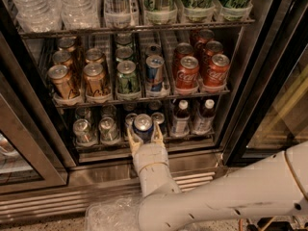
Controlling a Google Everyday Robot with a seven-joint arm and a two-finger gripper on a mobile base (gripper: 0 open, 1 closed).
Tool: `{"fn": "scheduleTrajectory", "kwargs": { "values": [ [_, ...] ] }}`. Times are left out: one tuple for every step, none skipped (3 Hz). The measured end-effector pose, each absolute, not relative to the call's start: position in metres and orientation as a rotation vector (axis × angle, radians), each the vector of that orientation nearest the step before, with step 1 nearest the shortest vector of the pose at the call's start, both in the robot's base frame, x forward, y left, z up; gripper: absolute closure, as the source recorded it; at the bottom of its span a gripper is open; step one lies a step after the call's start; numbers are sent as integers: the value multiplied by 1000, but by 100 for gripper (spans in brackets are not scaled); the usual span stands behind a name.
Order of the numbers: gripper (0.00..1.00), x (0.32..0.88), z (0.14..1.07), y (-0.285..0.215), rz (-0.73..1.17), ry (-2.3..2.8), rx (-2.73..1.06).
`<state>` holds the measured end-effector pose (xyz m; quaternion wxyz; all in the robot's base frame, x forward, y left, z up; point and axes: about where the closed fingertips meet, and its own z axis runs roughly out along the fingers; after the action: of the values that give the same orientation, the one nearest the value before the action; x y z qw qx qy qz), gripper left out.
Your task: Pick pepsi can from bottom shelf of fridge
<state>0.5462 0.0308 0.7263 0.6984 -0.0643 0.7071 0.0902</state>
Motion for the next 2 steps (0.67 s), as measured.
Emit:
{"fn": "scheduleTrajectory", "kwargs": {
  "values": [
    [100, 525, 741, 25, 213, 1545, -143],
    [100, 510, 753, 22, 227, 1520, -147]
  ]
}}
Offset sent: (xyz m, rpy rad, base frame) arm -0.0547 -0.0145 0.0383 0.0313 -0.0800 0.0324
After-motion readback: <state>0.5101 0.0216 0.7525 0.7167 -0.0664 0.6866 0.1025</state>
